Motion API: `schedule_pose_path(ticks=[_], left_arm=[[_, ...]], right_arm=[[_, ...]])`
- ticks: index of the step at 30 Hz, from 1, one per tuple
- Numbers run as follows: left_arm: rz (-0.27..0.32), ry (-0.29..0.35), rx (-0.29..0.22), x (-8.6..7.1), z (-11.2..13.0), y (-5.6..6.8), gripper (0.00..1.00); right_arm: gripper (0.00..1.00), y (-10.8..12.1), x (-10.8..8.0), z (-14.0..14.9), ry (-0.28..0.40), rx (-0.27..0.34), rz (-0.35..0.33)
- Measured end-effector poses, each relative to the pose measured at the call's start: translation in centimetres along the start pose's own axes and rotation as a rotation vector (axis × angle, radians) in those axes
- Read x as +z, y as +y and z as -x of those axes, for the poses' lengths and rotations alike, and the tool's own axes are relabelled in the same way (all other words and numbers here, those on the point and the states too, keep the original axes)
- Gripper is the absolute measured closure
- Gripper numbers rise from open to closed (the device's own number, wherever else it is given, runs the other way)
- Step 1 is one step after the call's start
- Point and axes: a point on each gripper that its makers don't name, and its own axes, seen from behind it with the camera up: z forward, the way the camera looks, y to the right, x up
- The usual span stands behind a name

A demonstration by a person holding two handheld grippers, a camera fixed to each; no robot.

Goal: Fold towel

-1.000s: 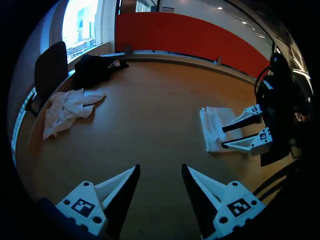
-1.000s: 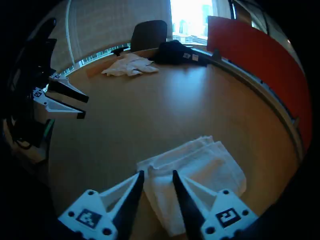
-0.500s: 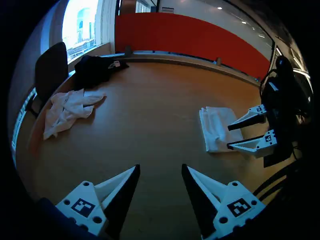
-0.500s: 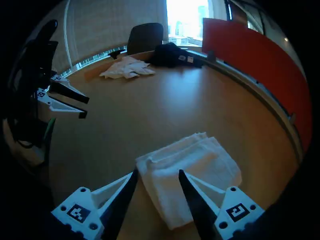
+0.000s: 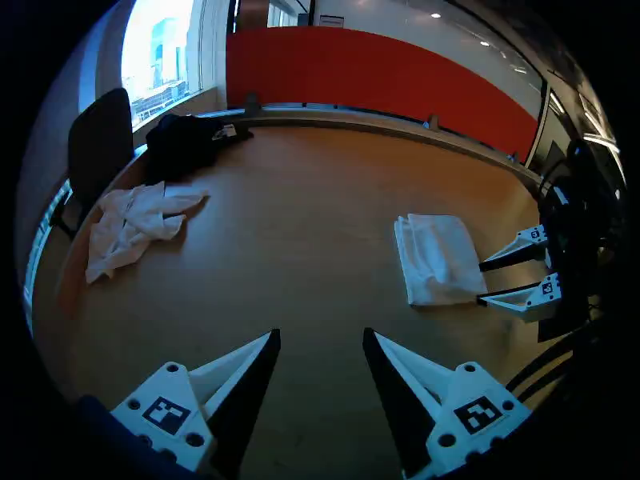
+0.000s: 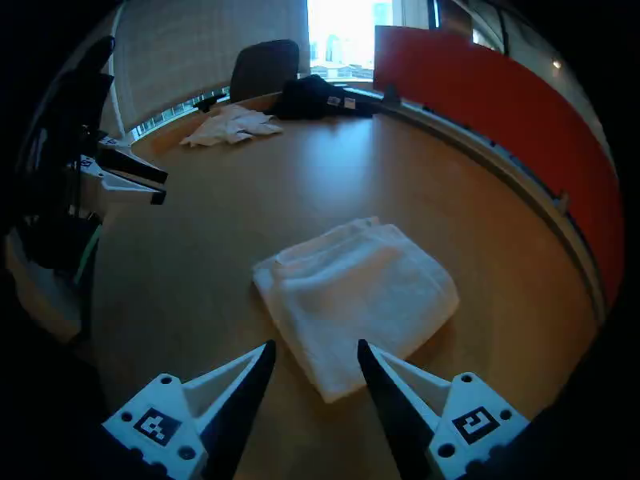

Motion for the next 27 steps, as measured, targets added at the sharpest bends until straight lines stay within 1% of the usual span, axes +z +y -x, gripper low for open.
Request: schedule_pose_path(ticks=[8,16,18,23,27], left_arm=[[0.003,-0.001,0.002,-0.1,0.2,0.2,0.24],[0.004,-0.002,0.0,-0.2,0.4,0.2,0.24],[0.005,-0.002,0.0,-0.2,0.5,0.2,0.24],[0.007,-0.001,0.0,-0.3,0.5,0.2,0.24],[0.008,-0.001,0.002,-0.3,0.5,0.2,0.24]], right_arm=[[0.22,0.5,-0.6,1.6,-0.012,0.043,0.024],[0.22,0.7,-0.3,3.1,-0.039,0.054,0.043],[0.24,0.8,-0.3,3.4,-0.045,0.058,0.046],[0.36,1.0,-0.2,4.2,-0.062,0.071,0.058],[0.44,1.1,-0.1,4.4,-0.06,0.086,0.066]])
